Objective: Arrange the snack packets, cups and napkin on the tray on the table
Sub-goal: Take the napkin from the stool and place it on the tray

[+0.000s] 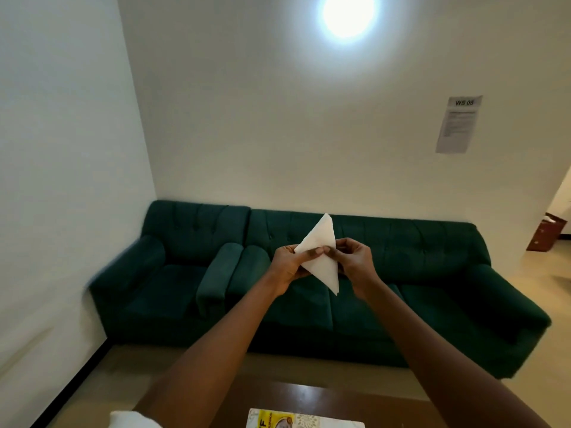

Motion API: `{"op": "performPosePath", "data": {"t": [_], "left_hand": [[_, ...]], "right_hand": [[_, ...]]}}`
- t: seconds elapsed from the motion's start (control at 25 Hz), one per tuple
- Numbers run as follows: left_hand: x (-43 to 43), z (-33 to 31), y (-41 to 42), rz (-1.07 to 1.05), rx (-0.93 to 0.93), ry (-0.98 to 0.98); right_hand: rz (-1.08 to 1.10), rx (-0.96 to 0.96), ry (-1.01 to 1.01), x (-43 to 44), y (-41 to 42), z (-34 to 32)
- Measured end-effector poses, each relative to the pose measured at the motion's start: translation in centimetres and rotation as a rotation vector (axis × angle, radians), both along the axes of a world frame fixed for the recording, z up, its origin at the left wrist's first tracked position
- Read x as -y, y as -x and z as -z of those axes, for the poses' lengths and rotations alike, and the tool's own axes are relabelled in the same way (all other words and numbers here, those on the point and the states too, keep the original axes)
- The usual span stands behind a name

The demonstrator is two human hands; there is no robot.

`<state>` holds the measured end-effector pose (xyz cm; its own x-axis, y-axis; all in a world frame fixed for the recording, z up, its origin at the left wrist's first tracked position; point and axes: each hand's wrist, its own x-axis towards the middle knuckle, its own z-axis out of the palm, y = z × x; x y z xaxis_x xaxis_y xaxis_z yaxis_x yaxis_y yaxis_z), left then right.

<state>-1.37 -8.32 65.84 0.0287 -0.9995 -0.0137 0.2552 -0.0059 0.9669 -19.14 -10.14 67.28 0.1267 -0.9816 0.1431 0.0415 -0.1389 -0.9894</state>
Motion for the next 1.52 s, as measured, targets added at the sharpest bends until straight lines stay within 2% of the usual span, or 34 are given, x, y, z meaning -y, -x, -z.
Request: {"op": "performPosePath", "data": {"t": [0.28, 0.4, 0.64, 0.84, 1.08, 1.36, 1.52], "left_hand": [[1.0, -1.7, 2.7, -0.003, 0.054, 0.003], [1.4, -1.9, 3.4, -0.019, 0.094, 0.013], [1.8, 2.6, 5.0, -0.02, 0.117, -0.032], [1.4, 15.3, 7.9, -0.018, 0.192, -0.237], [-0.1, 32.8, 9.9, -0.005, 0.296, -0.546], [-6.9, 51.1, 12.1, -0.005, 0.383, -0.818], [-10.8, 58.7, 12.8, 0.022, 0.377, -0.917]], "right_hand": [[0.052, 0.063, 0.019, 0.8, 3.2, 0.0], [0.063, 0.034, 0.025, 0.5, 3.8, 0.1], [0.121, -0.043, -0.015, 0.4, 5.5, 4.4], [0.19, -0.172, -0.231, 0.6, 8.9, 16.6], [0.26, -0.371, -0.586, 0.9, 15.0, 35.6], [0.27, -0.463, -0.788, -4.1, 14.0, 53.6], [0.357, -0.52, -0.84, -4.9, 12.4, 61.8]]}}
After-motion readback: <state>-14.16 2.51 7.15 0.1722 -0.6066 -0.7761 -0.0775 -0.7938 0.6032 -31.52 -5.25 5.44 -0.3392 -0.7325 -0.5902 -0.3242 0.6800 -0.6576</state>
